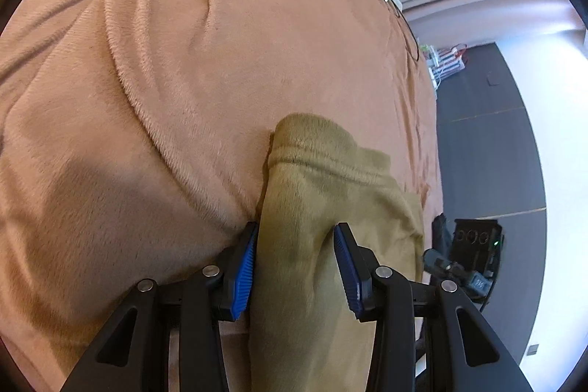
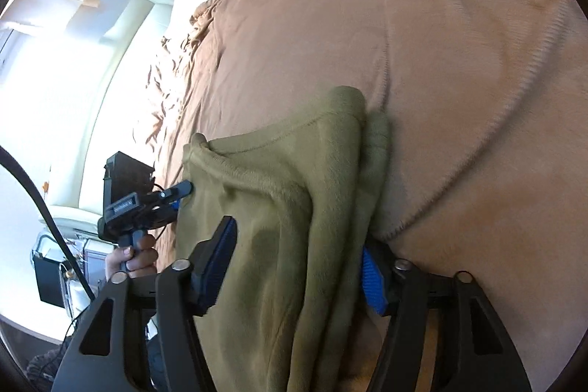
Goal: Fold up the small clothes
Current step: 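Close both tools on the end of the folded olive bundle, then lift the folded bundle off the blanket with both tools and hold it up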
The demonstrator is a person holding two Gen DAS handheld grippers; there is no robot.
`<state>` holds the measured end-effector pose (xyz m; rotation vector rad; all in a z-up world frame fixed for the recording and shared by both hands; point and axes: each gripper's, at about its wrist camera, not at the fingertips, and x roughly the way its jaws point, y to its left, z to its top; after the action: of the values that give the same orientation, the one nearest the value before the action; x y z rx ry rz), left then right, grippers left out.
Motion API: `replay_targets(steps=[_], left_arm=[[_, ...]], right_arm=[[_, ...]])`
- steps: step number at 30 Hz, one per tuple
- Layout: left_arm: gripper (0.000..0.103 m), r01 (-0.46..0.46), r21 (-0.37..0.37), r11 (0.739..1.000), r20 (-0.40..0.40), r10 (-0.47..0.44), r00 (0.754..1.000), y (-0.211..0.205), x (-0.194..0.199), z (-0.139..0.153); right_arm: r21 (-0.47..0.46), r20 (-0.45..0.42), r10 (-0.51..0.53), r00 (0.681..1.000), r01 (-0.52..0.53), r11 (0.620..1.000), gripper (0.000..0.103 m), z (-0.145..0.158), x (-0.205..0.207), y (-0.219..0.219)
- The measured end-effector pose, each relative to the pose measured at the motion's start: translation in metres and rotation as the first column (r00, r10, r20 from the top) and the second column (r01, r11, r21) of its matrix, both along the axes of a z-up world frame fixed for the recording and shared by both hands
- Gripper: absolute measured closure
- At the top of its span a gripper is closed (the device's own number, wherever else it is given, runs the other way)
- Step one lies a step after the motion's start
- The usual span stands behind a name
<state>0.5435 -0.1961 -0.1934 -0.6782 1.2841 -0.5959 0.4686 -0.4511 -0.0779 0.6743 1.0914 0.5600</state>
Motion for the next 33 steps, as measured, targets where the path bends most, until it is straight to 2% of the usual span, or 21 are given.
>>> replay_targets(steps=[2, 3, 4, 9, 11, 13, 18, 24, 33], left_arm=[[0.060, -0.015, -0.025, 1.000, 0.003, 0.015, 1.000, -0.001, 0.005, -0.002], [0.064, -0.018, -0.032, 0.999, 0.004, 0.018, 1.000, -0.002, 0.006, -0.002], [0.066, -0.019, -0.033, 0.999, 0.004, 0.019, 1.000, -0.003, 0.007, -0.003], [0.087, 0.010, 0.038, 0.999, 0.043, -0.012, 0.999, -0.012, 0.003, 0.004], [0.091, 0.015, 0.043, 0.999, 0.057, -0.018, 0.998, -0.012, 0.002, 0.008], [0.093, 0.008, 0.041, 0.999, 0.061, -0.010, 0.998, -0.012, 0.002, 0.012], [0.097, 0.006, 0.048, 0.999, 0.102, -0.011, 0.995, -0.009, -0.005, 0.034], [0.098, -0.003, 0.030, 1.000, 0.135, -0.001, 0.991, -0.004, -0.020, 0.066], [0.098, -0.006, -0.039, 0.999, 0.189, 0.013, 0.982, 0.009, -0.051, 0.108]], right_arm=[[0.001, 0.009, 0.000, 1.000, 0.000, 1.000, 0.047, -0.002, 0.005, 0.003], [0.003, 0.013, 0.000, 1.000, 0.000, 1.000, 0.049, -0.003, 0.006, 0.005], [-0.007, 0.010, -0.001, 1.000, 0.001, 1.000, 0.054, -0.005, 0.008, 0.007], [-0.069, 0.015, 0.019, 1.000, -0.018, 0.997, 0.074, -0.002, 0.001, 0.014], [-0.096, 0.019, 0.018, 1.000, -0.016, 0.995, 0.081, 0.000, -0.001, 0.018], [-0.123, 0.028, 0.005, 1.000, -0.002, 0.992, 0.084, 0.007, -0.001, 0.025], [-0.211, 0.067, -0.005, 0.998, 0.019, 0.977, 0.087, 0.032, -0.007, 0.044], [-0.227, 0.113, -0.004, 0.994, 0.030, 0.973, 0.087, 0.060, -0.028, 0.061], [-0.251, 0.201, -0.010, 0.980, 0.061, 0.966, 0.087, 0.100, -0.077, 0.074]])
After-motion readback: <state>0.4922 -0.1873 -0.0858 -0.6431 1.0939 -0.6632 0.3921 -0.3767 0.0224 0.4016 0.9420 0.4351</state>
